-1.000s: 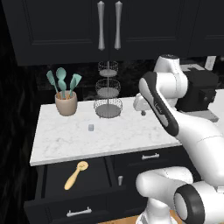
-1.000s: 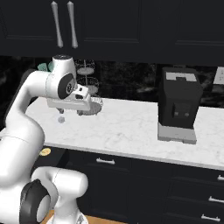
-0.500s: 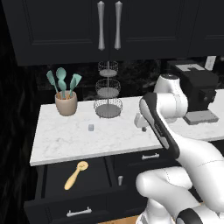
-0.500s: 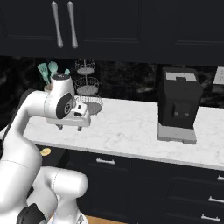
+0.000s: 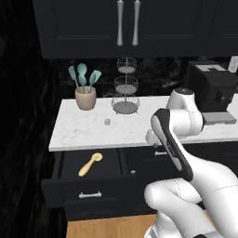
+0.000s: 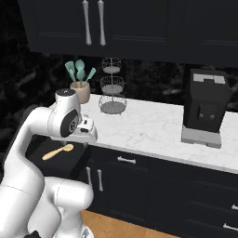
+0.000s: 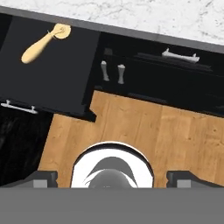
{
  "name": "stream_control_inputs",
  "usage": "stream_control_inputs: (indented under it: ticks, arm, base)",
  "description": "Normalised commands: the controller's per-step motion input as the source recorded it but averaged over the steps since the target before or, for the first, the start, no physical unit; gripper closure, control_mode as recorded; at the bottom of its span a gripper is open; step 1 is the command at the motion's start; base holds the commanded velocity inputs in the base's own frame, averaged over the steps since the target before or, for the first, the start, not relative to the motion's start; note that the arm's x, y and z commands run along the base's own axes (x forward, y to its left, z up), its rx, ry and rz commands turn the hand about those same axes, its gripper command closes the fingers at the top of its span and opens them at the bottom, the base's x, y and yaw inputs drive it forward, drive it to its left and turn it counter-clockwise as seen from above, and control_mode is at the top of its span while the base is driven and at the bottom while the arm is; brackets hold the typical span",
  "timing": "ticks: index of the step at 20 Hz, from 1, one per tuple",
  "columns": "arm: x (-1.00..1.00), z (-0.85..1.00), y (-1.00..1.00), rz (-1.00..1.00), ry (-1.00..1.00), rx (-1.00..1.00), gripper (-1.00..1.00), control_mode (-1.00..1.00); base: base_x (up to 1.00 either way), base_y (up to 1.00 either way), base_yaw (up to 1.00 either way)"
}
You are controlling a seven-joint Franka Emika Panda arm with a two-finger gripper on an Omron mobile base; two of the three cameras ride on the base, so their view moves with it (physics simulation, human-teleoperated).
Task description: Pick the pizza cutter from the drawer and place it on the counter.
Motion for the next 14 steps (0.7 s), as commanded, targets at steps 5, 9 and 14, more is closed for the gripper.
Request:
stream_control_inputs:
  ticks: [5,9,14]
  arm:
    - [0.0,0.0,0.0,0.0,0.0,0.0,-1.0,1.0]
    - [-0.04,-0.02,0.02,0.01,0.01,-0.01,-1.0,-1.0]
    - [-0.07,-0.14,0.08,0.01,0.0,-0.01,-1.0,-1.0]
  base:
    - [-0.24,0.01,0.31]
    - [-0.09,0.04,0.17]
    - [0.0,0.0,0.0]
